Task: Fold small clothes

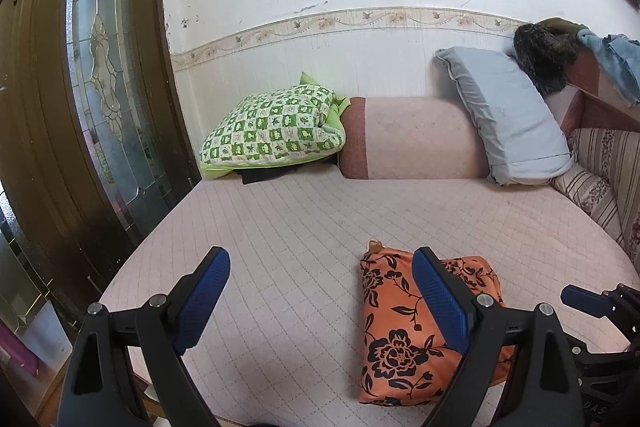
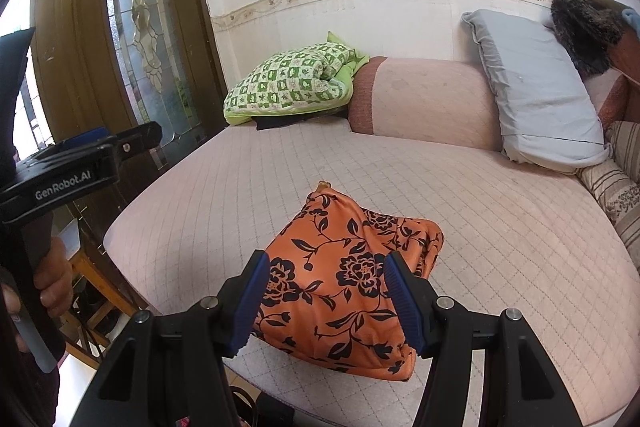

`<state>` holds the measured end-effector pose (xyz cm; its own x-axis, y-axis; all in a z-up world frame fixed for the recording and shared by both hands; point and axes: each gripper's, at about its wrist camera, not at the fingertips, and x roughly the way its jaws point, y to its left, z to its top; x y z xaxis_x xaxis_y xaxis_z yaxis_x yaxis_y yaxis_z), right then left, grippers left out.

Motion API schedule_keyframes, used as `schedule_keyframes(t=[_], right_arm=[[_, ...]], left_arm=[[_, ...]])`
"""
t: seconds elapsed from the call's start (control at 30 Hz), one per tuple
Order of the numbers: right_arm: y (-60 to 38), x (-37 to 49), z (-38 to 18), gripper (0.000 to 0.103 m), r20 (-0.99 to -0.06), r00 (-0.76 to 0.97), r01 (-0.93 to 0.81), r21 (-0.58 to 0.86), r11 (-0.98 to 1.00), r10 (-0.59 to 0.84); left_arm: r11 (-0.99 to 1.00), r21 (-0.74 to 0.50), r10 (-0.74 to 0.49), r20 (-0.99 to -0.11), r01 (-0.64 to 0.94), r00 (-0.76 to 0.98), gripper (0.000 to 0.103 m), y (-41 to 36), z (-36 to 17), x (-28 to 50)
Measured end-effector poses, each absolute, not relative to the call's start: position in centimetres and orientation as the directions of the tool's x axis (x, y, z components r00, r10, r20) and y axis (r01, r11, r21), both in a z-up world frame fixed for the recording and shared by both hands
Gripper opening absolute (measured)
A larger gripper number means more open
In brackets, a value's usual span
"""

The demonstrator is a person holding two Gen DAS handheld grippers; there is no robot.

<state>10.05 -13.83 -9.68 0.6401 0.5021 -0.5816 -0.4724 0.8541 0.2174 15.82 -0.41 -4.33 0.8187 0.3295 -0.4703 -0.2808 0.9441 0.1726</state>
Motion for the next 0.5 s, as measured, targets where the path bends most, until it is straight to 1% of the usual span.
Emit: schedule_keyframes(t=[0.5], right_arm=[[-12.7,9.6,-10.0,0.062,-0.591,0.638,-0.492,0.180,0.852,0.494]], left_arm=[[0.954,0.165,0.301,-0.493,-0.252,0.816,0.093,-0.4,-5.2,16.2]])
